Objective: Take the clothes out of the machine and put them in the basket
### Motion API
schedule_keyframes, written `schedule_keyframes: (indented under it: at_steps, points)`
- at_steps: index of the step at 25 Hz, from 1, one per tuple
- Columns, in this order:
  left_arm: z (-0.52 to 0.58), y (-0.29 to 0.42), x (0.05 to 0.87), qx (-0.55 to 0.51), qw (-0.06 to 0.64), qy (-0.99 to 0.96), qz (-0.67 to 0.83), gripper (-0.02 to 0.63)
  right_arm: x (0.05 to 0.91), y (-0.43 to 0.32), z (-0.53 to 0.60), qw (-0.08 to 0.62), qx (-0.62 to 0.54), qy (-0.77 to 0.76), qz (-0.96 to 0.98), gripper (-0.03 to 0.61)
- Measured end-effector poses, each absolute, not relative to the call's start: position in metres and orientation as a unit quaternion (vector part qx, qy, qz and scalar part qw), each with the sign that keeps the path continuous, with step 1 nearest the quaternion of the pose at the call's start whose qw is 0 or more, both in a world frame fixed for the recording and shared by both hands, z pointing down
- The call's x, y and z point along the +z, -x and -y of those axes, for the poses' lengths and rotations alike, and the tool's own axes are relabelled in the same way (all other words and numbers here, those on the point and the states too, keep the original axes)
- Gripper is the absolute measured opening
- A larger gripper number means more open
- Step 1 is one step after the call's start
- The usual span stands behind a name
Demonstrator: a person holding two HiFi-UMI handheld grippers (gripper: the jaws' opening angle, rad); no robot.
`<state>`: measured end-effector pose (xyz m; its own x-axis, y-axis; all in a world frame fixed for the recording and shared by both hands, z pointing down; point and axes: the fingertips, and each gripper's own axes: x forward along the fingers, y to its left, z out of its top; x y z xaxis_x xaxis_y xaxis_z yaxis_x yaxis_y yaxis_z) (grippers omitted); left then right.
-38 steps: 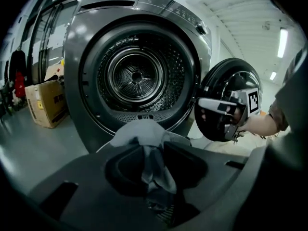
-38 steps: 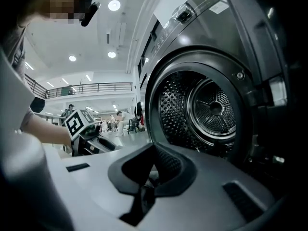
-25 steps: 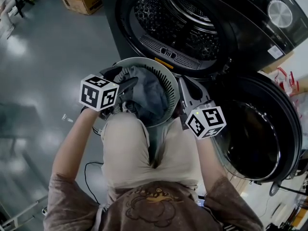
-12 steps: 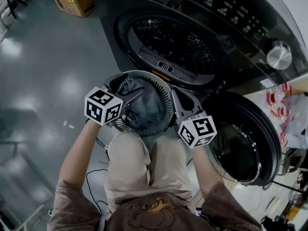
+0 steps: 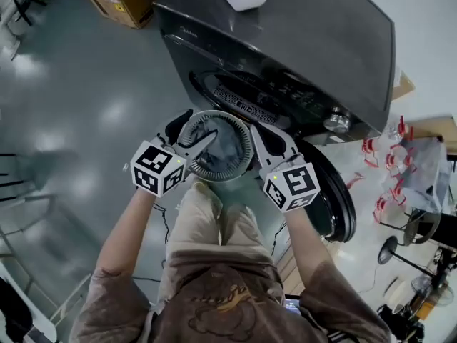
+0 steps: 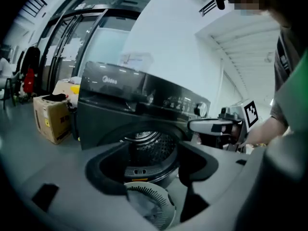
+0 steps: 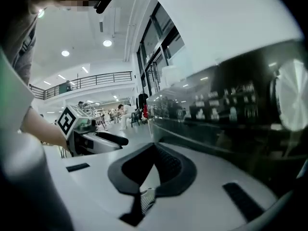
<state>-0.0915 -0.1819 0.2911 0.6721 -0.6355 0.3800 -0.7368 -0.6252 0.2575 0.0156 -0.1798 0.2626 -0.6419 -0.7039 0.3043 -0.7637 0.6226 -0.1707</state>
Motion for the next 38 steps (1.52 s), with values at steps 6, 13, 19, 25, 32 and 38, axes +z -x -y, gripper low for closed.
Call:
schedule_keyframes:
  at_steps: [6,13,19,25,32,38]
  points:
    - [0.162,0.11,0.162,0.087,0.215,-0.881,0.412,0.301,0.146,-0.009,0.173,0.105,0.143,-0.403,0.898,-0.002]
    - [0.147,0.125,0.053,0.076,0.208,-0.883,0.414,0.301,0.049,-0.007,0.167,0.094,0.142,-0.41,0.896,-0.002]
    - [0.145,0.131,0.011,0.051,0.199,-0.888,0.411,0.301,0.018,-0.001,0.17,0.08,0.135,-0.429,0.89,-0.002]
    - [0.15,0.143,-0.003,0.034,0.193,-0.894,0.402,0.298,0.001,0.012,0.175,0.066,0.125,-0.434,0.89,-0.002]
    - [0.164,0.16,-0.023,0.016,0.175,-0.891,0.418,0.161,-0.014,0.023,0.179,0.059,0.119,-0.416,0.899,-0.002]
    - [0.167,0.176,-0.033,-0.006,0.17,-0.883,0.438,0.008,-0.023,0.024,0.183,0.047,0.112,-0.401,0.908,-0.002]
